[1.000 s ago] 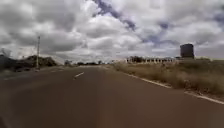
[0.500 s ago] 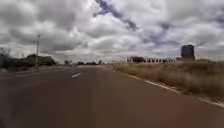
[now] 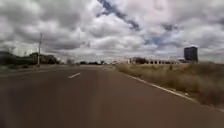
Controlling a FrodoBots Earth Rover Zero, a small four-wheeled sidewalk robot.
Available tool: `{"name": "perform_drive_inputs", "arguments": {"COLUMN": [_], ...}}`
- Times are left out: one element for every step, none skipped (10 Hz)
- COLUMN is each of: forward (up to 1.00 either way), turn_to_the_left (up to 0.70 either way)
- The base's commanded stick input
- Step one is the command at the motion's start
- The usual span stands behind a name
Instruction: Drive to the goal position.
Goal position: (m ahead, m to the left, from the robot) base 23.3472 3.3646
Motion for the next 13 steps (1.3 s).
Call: {"name": "perform_drive_inputs", "arguments": {"forward": [0.85, 0.85, 0.85, 0.85, 0.85, 0.85, 0.85, 0.85, 0.85, 0.85, 0.83, 0.81, 0.80], "turn_to_the_left": [0.00, 0.00, 0.00, 0.00, 0.00, 0.00, 0.00, 0.00, 0.00, 0.00, 0.00, 0.00, 0.00]}}
